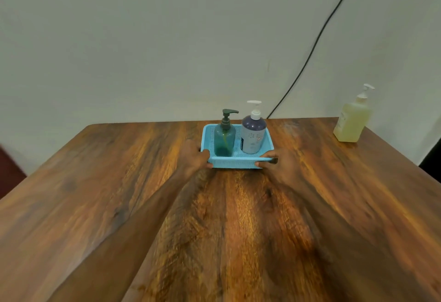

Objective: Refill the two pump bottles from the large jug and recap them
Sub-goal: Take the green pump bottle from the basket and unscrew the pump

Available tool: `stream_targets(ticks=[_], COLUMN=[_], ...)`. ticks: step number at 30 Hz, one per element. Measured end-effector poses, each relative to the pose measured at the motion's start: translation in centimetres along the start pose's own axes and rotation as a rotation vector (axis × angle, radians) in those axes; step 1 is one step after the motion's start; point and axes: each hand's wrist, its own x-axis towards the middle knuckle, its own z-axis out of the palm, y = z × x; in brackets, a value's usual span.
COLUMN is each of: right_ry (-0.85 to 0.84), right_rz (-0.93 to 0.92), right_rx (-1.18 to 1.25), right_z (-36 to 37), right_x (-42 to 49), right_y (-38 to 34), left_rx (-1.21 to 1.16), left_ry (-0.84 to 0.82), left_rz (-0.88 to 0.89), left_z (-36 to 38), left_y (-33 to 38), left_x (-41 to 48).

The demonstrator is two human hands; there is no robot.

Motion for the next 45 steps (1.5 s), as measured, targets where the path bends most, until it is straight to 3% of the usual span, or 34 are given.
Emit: stream_targets(ticks=[13,28,31,34,38,45], right_ry=[-0.117,-0.101,0.023,0.161,0.091,-0.005], right_rz=[0.027,0.037,-0.023,-0.175,-0.161,-0.113], right_rx=[-0.107,-0.155,-0.229,-0.122,0.014,-0.085], right_z=[-2.0,-2.2,-2.7,-2.2,0.6,5.6], right_x=[-8.6,-13.9,-14.3,-13.6,-11.6,-8.8], right_y=[-1.6,-2.4,-4.0,-6.4,-9.9,-11.0], left_rx=[-0.014,-0.149,-0.062,0.007,0.07,0.02], left_ry=[-0.152,-0.187,-0.142,-0.107,-0.102,-0.115], left_rz=[-0.057,-0.065,0.007,0.131,0.216,0.319], left_z=[-3.3,-3.2,-3.3,-3.2,-2.9,-3.3], left_y=[-1.1,-3.3,-3.7,-4.3,-4.5,-4.0], left_x=[-9.1,-13.3,-13.4,-13.6,-13.9,-14.0])
